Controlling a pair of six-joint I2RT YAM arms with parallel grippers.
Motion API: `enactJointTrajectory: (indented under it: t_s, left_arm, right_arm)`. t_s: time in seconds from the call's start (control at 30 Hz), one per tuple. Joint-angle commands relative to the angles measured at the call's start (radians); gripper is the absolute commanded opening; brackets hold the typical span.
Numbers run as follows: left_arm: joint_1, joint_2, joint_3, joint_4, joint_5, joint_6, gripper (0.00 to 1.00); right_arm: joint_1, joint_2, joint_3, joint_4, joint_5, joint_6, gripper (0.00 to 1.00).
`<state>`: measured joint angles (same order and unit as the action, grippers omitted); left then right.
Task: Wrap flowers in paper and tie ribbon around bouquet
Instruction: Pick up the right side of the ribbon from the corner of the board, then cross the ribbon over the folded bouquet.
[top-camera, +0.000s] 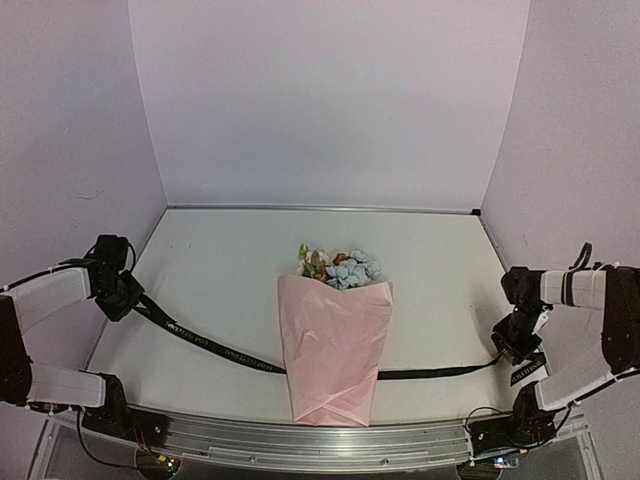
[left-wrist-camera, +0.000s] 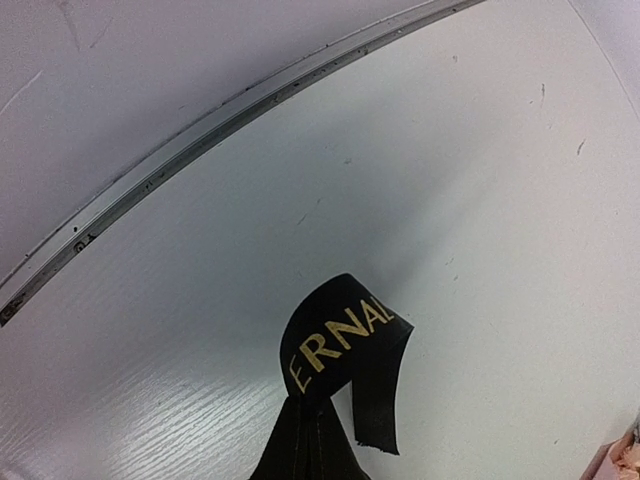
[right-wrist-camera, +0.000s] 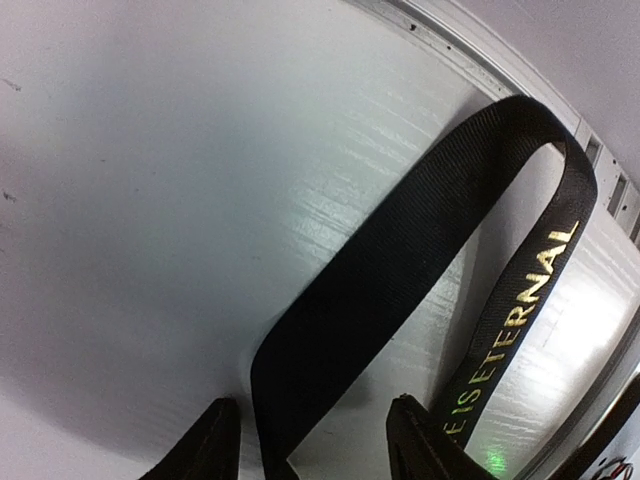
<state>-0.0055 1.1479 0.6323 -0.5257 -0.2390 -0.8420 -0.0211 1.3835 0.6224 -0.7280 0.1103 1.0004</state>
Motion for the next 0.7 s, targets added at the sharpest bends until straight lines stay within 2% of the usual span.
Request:
enactJointTrajectory:
  t_s: [0.0,0.1,0.17,0.5,0.67]
  left_arm:
    - [0.002,0.015,0.004,0.040,0.001,0.012,0.00]
    - [0.002,0.035,0.015,0.051,0.000,0.019,0.00]
    - [0.002,0.054,0.025,0.061,-0.003,0.022,0.00]
    - [0.042,0.183,0.115,0.135,0.017,0.030,0.00]
    - [0.061,0.206,0.141,0.144,0.046,0.023,0.00]
  right_arm:
    - [-0.030,0.045,0.019,0.032,0.039,-0.007,0.37]
    - [-0.044,0.098,0.070,0.046,0.017,-0.037,0.06]
    - [-0.048,0.128,0.125,0.051,-0.005,-0.059,0.00]
    - [-0.054,0.218,0.382,0.054,-0.073,-0.088,0.00]
    - [-0.054,0.240,0.423,0.053,-0.105,-0.079,0.00]
